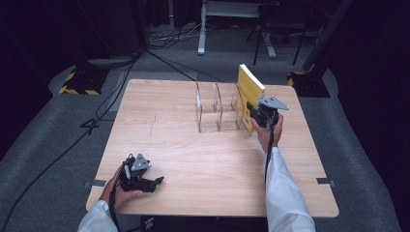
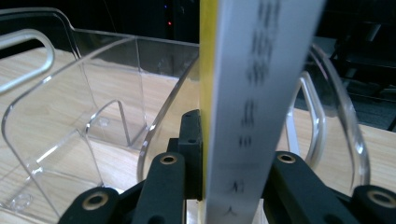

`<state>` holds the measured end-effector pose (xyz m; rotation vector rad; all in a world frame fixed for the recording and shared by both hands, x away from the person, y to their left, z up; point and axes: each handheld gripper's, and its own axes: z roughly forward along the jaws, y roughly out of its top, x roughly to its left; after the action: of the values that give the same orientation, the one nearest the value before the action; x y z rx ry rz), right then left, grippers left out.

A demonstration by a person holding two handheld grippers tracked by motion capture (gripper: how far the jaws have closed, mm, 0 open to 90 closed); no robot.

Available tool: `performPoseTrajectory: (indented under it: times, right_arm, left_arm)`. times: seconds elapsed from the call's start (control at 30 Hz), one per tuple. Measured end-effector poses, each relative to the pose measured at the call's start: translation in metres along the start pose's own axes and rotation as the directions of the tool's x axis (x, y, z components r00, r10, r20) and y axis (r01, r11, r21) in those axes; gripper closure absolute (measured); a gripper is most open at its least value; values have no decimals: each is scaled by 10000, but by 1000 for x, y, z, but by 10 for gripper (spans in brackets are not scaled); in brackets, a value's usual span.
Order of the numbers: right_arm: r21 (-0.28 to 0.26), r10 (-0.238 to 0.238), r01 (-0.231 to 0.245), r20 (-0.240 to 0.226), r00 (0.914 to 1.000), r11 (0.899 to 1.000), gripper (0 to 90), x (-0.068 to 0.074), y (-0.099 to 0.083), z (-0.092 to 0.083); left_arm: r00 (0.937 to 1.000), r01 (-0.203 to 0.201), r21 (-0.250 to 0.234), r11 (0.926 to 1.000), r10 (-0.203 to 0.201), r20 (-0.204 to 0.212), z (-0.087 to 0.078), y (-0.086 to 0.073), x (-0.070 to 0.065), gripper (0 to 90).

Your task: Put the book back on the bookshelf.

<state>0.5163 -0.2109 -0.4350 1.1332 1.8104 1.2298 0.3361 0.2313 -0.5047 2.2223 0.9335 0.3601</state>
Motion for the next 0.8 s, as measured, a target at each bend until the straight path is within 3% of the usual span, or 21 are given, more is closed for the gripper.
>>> performPoseTrajectory:
  times: [0.4, 0.6, 0.8]
  right_arm:
    - [72, -27, 27, 44, 10000, 10000, 694, -1, 1, -5]
    - [142, 12, -12, -21, 10000, 9999, 600, -2, 3, -8]
    - [-45, 133, -132, 203, 9997, 9999, 528, -7, 7, -18]
  left_arm:
    - [10000, -2, 5, 10000, 2, 0, 0, 0, 0, 155]
    - [10000, 3, 3, 10000, -3, 1, 0, 0, 0, 155]
    - [10000, 3, 7, 10000, -3, 5, 0, 0, 0, 155]
